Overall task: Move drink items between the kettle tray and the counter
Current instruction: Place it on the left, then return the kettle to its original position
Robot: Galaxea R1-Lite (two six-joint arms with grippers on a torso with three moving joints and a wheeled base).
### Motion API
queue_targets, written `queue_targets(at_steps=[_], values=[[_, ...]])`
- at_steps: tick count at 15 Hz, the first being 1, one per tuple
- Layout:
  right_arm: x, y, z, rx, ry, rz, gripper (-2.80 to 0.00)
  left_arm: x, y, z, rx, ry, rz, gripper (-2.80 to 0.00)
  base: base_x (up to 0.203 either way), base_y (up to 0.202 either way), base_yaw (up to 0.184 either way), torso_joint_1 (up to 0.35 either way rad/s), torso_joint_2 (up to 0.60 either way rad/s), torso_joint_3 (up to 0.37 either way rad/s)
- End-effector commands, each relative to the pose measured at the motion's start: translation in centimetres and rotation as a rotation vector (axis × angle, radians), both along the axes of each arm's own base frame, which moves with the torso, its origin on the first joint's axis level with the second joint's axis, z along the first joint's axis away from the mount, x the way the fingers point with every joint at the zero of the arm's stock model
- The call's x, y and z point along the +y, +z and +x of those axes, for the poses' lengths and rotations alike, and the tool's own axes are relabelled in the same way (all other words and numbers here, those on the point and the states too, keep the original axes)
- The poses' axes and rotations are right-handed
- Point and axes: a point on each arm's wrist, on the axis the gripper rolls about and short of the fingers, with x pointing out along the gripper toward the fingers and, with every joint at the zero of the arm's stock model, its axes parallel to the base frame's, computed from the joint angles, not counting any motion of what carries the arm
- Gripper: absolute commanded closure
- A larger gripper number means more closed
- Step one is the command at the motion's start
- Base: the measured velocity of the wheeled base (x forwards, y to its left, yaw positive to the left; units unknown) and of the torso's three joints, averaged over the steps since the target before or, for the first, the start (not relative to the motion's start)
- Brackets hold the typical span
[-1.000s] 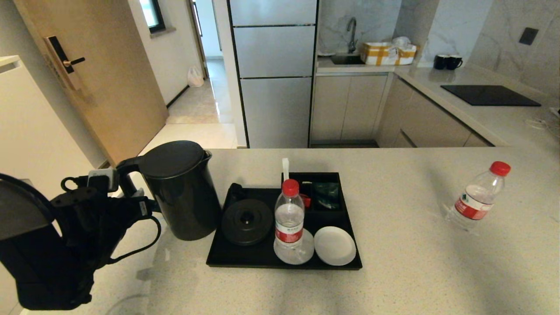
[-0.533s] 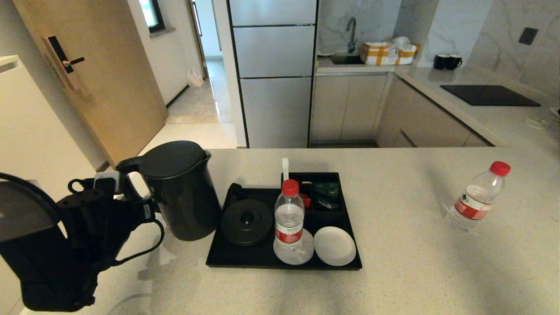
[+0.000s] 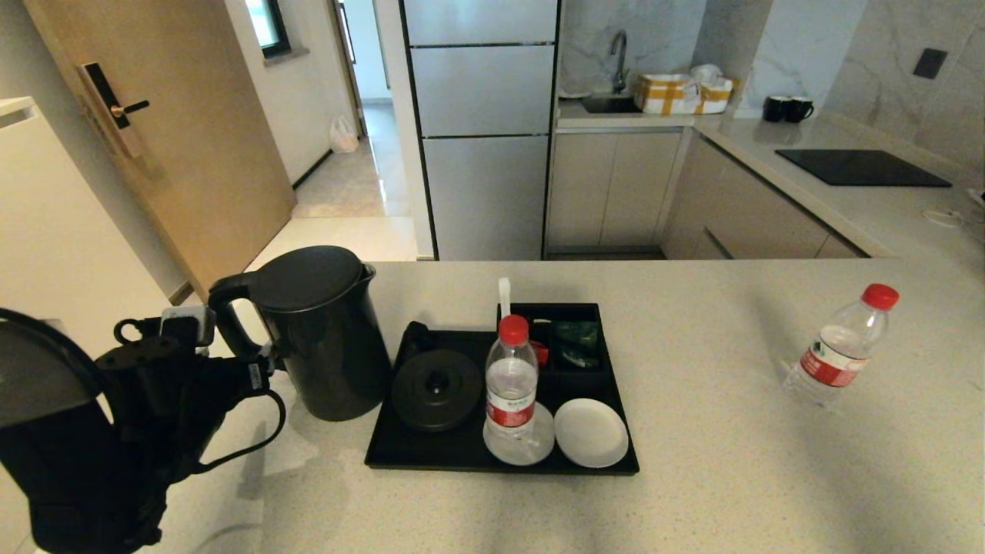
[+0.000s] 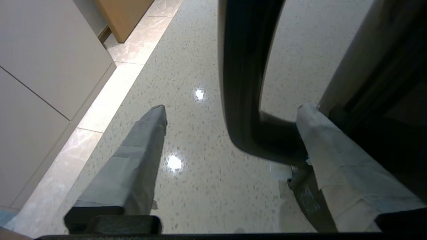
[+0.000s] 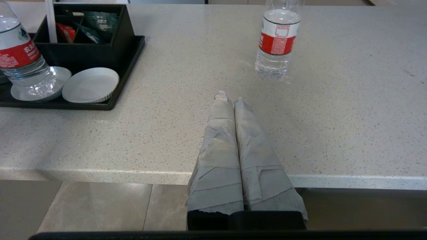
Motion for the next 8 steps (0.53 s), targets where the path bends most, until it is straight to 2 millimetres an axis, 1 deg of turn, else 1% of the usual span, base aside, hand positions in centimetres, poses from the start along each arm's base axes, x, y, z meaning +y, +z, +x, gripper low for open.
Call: queue_targets(at_steps=[1,8], values=[[0.0,0.0,0.0,-0.001,0.001,-0.001,0.0,0.0,0.3,-0.6,-0.006,0.002,-0.002,-2.8,0.0,0.0,0.0,0.0,0.0,0.0],[0.0,0.0,0.0,-0.002,0.001,-0.001,0.0,0.0,-0.1,-2.1,0.033,0.011,-0.016,-2.8,0.0,0.0,0.0,0.0,0.0,0.0]])
